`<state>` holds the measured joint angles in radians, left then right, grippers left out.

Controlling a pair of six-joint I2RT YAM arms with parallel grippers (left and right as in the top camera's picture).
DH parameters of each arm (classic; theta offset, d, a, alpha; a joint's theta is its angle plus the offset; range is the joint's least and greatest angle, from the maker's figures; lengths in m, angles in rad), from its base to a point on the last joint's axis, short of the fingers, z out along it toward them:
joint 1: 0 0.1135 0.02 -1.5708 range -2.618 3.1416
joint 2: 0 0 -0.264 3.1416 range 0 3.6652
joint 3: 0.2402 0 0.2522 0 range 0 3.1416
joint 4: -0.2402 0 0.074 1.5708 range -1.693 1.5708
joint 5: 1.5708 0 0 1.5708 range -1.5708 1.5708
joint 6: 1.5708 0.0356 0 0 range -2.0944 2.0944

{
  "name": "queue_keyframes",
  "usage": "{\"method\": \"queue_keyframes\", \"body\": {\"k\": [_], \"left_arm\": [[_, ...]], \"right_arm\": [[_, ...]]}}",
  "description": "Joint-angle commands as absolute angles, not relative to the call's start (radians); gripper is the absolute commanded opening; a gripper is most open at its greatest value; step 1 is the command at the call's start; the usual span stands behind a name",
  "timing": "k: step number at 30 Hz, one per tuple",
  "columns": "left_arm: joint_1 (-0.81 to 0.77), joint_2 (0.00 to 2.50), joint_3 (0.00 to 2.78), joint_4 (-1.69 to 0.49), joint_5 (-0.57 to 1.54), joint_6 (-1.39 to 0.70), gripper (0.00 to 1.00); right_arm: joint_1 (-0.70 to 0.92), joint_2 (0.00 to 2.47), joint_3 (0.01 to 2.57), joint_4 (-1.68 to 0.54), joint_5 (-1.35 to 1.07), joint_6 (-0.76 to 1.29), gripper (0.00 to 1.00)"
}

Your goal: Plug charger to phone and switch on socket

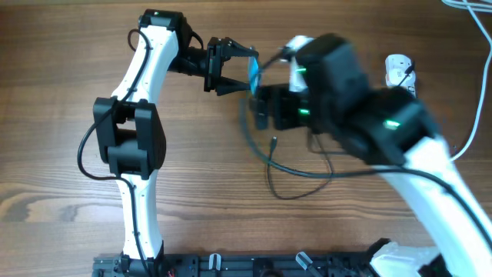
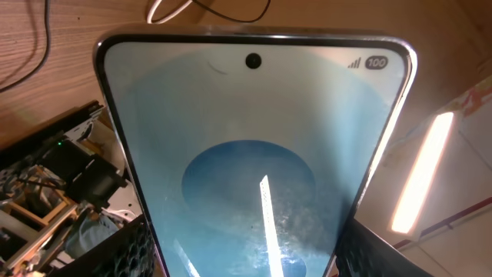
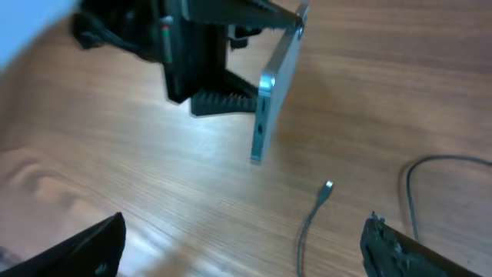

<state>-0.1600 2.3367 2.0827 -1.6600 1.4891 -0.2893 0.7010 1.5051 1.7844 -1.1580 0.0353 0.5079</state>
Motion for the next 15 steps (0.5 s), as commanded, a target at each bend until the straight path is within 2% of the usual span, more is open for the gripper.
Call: {"method": "queue_keyframes", "body": {"k": [1, 7, 11, 15], "left_arm": [[-0.168, 2.287, 2.102, -1.673, 1.527, -0.27, 0.61], [-0.168, 2.287, 2.102, -1.685, 1.549, -0.276, 0.61], [-0.168, 2.287, 2.102, -1.685, 1.575, -0.276, 0.61], [-0.168, 2.287, 2.102, -1.685, 1.577, -0.276, 0.61]], "right_arm": [[0.743, 1.58, 1.808, -1.119, 0.234, 0.631, 0.94], [0.743, 1.641, 1.808, -1.063, 0.258, 0.63, 0.9], [0.743, 1.658, 1.808, -1.036, 0.327, 0.631, 0.75], [0.742, 1.667, 1.807, -1.008, 0.328, 0.632, 0.72]]}}
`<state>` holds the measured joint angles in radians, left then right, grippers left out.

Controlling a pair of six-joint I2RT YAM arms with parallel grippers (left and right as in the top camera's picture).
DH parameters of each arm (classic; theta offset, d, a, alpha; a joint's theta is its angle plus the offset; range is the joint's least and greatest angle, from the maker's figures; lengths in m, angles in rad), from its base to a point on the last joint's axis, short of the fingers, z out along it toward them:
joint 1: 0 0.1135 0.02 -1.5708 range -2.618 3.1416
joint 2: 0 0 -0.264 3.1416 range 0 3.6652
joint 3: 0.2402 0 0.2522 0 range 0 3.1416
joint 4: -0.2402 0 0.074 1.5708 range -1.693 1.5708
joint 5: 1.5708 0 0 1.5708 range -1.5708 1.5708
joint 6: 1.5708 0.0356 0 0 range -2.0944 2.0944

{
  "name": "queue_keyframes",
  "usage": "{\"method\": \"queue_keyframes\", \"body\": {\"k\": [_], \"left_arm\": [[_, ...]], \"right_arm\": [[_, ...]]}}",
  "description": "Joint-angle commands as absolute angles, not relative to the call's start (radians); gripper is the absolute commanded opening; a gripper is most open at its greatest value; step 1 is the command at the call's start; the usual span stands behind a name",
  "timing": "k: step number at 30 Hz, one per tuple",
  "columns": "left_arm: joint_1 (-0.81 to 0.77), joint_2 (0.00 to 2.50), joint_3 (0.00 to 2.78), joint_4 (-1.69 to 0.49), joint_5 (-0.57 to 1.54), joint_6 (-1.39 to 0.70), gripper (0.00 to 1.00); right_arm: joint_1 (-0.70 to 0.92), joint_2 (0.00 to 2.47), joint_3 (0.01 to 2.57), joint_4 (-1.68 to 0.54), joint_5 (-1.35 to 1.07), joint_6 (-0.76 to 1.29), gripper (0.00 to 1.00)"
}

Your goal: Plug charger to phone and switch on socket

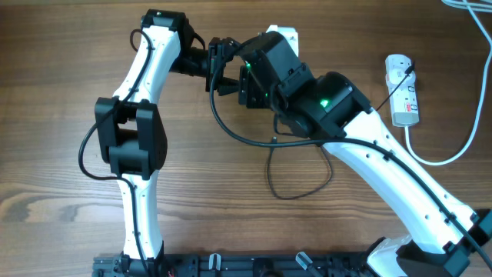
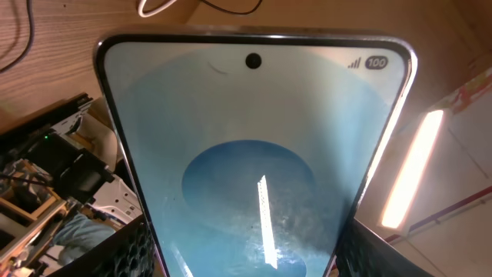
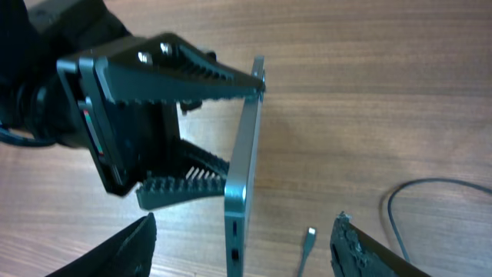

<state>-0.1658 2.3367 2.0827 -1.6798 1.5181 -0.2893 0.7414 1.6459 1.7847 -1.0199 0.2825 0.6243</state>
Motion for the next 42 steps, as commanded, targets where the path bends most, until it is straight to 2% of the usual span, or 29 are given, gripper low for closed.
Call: {"method": "queue_keyframes", "body": {"k": [1, 7, 12, 14, 16, 28, 33, 38, 42], "left_arm": [[-0.168, 2.287, 2.102, -1.685, 1.577, -0.277, 0.61], [-0.168, 2.287, 2.102, -1.685, 1.577, -0.276, 0.61], [-0.168, 2.287, 2.102, -1.685, 1.577, -0.277, 0.61], [-0.168, 2.287, 2.102, -1.685, 1.577, -0.277, 0.61], [-0.168, 2.287, 2.102, -1.685, 1.577, -0.277, 0.61], [-0.168, 2.287, 2.102, -1.685, 1.577, -0.303, 0.61], [-0.168, 2.287, 2.102, -1.685, 1.577, -0.303, 0.62], [-0.168, 2.287, 2.102, -1.685, 1.577, -0.303, 0.62], [-0.168, 2.287, 2.102, -1.685, 1.577, -0.303, 0.62]], "right_arm": [[0.742, 1.674, 1.807, -1.007, 0.328, 0.632, 0.72], [0.742, 1.713, 1.807, -1.002, 0.332, 0.629, 0.71], [0.74, 1.714, 1.807, -0.98, 0.344, 0.628, 0.56], [0.74, 1.715, 1.807, -0.978, 0.351, 0.628, 0.54], [0.74, 1.716, 1.807, -0.976, 0.369, 0.628, 0.48], [0.74, 1.729, 1.806, -0.957, 0.38, 0.628, 0.43], [0.74, 1.731, 1.806, -0.942, 0.381, 0.628, 0.34], [0.74, 1.736, 1.806, -0.931, 0.381, 0.628, 0.33], [0.74, 1.742, 1.806, -0.928, 0.381, 0.628, 0.23]]}}
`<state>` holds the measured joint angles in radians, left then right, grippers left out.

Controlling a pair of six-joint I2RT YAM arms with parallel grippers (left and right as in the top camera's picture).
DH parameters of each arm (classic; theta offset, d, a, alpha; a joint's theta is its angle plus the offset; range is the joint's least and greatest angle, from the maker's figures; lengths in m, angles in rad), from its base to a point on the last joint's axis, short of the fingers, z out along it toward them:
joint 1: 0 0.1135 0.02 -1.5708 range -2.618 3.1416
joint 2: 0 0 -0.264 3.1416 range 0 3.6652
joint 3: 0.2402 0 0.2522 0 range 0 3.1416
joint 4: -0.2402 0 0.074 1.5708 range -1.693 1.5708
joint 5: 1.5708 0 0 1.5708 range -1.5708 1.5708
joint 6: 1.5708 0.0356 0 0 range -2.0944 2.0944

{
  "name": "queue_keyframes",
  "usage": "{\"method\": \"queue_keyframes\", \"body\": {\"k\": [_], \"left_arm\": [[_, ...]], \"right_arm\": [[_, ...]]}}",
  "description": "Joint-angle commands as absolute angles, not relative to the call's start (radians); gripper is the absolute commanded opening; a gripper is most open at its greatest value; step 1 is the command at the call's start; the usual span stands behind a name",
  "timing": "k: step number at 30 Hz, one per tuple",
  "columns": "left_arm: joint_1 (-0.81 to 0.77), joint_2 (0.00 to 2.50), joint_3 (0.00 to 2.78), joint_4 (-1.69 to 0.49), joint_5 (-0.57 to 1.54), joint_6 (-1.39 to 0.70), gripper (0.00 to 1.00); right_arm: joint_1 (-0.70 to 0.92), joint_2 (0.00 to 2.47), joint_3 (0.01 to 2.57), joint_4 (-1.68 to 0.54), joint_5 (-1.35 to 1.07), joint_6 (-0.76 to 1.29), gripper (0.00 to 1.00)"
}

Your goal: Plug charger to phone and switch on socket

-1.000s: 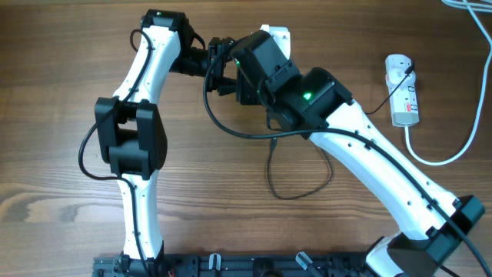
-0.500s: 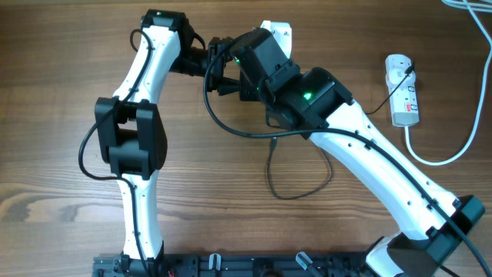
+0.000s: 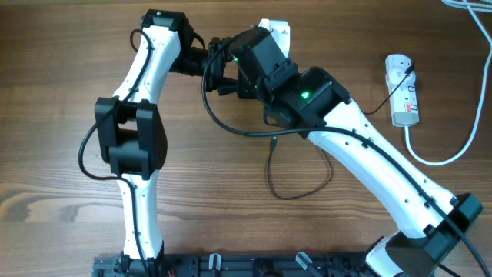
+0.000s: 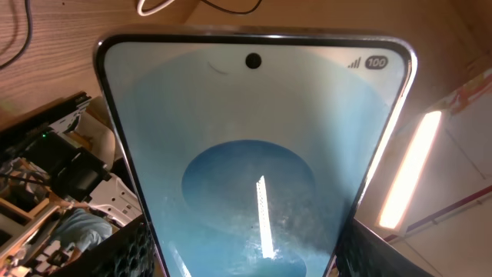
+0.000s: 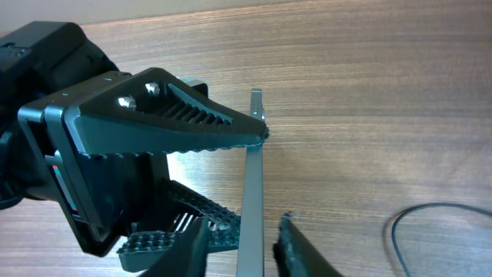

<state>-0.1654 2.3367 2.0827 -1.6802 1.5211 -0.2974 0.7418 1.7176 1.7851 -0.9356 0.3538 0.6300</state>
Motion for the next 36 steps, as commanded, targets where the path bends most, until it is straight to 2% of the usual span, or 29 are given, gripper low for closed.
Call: {"method": "queue_keyframes", "body": {"k": [1, 10, 19, 25, 27, 30, 31, 36], "left_arm": [[-0.168, 2.287, 2.102, -1.685, 1.577, -0.303, 0.62], [-0.168, 2.287, 2.102, -1.685, 1.577, -0.303, 0.62], [-0.168, 2.287, 2.102, -1.685, 1.577, -0.303, 0.63], [-0.168, 2.287, 2.102, -1.684, 1.577, -0.303, 0.68], [-0.168, 2.287, 2.102, -1.684, 1.577, -0.303, 0.71], [-0.168, 2.287, 2.102, -1.684, 1.576, -0.303, 0.95], [-0.168, 2.287, 2.102, -1.684, 1.576, -0.303, 1.0], [-0.168, 2.287, 2.102, -1.684, 1.576, -0.303, 1.0]], "right_arm": [[0.74, 1.742, 1.806, -0.928, 0.381, 0.629, 0.22], [0.74, 1.744, 1.806, -0.928, 0.38, 0.629, 0.21], [0.74, 1.744, 1.806, -0.928, 0.38, 0.632, 0.05], [0.74, 1.744, 1.806, -0.928, 0.373, 0.736, 0.04], [0.74, 1.743, 1.806, -0.928, 0.372, 0.792, 0.04], [0.74, 1.743, 1.806, -0.922, 0.374, 0.939, 0.04], [0.739, 1.743, 1.806, -0.92, 0.374, 1.018, 0.04], [0.737, 1.721, 1.806, -0.912, 0.374, 1.322, 0.04]]}}
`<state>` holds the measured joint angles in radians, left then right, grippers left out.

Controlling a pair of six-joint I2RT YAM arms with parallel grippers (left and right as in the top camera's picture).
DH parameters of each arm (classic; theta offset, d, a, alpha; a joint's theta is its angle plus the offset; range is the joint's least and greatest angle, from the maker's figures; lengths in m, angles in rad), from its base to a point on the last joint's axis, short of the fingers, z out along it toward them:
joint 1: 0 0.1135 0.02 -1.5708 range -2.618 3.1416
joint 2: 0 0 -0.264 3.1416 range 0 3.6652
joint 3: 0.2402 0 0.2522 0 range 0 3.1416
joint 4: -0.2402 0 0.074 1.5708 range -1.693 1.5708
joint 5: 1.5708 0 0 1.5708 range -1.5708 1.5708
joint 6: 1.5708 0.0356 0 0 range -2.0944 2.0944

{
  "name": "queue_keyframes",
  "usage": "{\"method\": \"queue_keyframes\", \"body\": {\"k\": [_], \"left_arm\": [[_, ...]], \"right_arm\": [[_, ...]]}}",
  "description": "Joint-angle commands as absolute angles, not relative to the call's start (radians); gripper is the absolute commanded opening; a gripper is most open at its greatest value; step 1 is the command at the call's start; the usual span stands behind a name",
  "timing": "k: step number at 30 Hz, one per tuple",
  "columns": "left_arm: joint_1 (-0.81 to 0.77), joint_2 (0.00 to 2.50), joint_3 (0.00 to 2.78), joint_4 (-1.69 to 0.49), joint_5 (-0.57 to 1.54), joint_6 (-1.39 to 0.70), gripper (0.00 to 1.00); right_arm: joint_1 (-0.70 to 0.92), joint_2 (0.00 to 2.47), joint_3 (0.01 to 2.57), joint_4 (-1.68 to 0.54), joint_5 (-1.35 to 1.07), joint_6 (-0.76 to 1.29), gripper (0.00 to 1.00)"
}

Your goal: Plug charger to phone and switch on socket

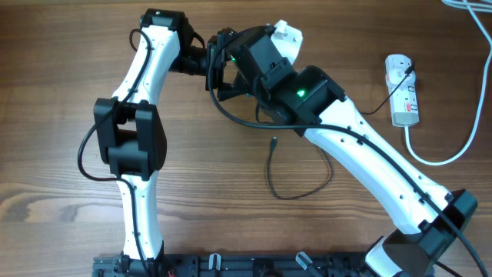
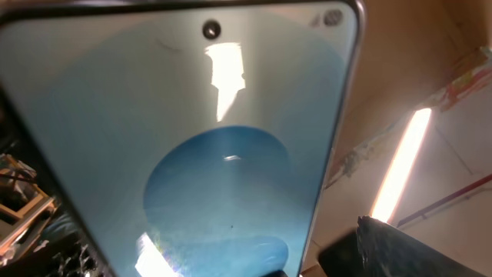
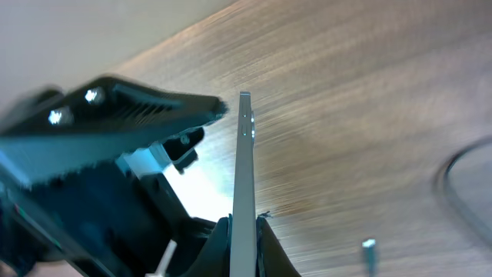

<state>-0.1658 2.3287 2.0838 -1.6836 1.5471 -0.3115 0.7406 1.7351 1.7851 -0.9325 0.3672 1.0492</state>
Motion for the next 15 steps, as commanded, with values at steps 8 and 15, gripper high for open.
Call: {"method": "queue_keyframes", "body": {"k": [8, 15], "left_arm": [[-0.168, 2.287, 2.102, -1.684, 1.576, -0.303, 0.77], [-0.168, 2.287, 2.102, -1.684, 1.576, -0.303, 0.55]], "right_arm": [[0.736, 1.708, 1.806, -0.932, 0.373, 1.841, 0.04], [0.733, 1.708, 1.806, -0.939, 0.377, 1.971, 0.04]]}}
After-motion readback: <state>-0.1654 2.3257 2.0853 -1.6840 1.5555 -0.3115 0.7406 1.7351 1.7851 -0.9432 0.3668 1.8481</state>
